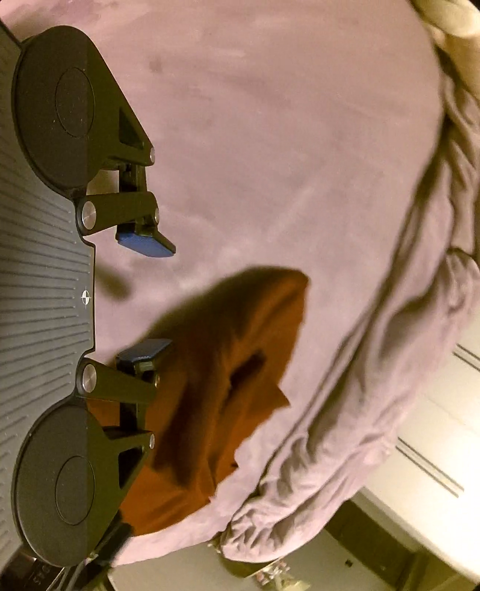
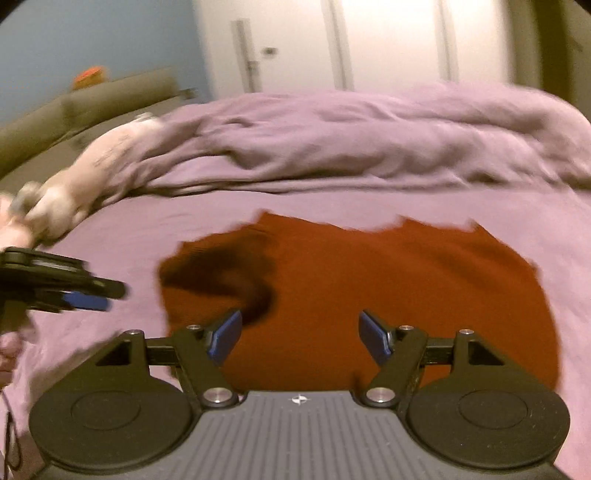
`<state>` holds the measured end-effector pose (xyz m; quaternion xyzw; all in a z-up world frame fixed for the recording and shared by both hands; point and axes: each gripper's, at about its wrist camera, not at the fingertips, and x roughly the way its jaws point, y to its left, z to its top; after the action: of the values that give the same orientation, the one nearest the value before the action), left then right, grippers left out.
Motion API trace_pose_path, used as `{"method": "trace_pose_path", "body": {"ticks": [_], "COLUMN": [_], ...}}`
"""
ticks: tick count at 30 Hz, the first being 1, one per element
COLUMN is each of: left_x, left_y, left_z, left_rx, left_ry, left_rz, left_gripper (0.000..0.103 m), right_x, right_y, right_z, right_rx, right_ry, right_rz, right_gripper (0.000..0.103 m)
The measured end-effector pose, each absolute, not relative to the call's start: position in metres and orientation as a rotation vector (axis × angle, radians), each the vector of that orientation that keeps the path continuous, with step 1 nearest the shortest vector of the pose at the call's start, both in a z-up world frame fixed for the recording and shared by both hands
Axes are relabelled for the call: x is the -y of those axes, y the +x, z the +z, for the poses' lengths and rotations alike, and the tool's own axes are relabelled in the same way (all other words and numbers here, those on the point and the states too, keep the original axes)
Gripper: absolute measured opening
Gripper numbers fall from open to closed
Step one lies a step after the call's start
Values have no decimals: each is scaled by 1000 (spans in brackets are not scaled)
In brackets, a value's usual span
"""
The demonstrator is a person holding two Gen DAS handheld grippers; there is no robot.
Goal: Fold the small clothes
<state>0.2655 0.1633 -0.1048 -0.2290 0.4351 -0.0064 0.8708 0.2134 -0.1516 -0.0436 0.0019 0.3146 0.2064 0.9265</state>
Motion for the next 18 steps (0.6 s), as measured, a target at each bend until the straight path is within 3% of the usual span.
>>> {"method": "trace_pose_path", "body": {"ticks": [8, 18], "left_x": [-188, -196], "left_y": [255, 247], "left_z": [-123, -124], "left_rx": [-934, -914], "left_ry": [-490, -458], "left_rz": [10, 97], "left_gripper": [55, 57], "right_x": [76, 47], "right_y": [226, 233], "right_z": [-32, -34], "right_rx": [-513, -530], "right_ry": [-237, -255], "right_rz": [548, 572], "right_gripper": [70, 70]}}
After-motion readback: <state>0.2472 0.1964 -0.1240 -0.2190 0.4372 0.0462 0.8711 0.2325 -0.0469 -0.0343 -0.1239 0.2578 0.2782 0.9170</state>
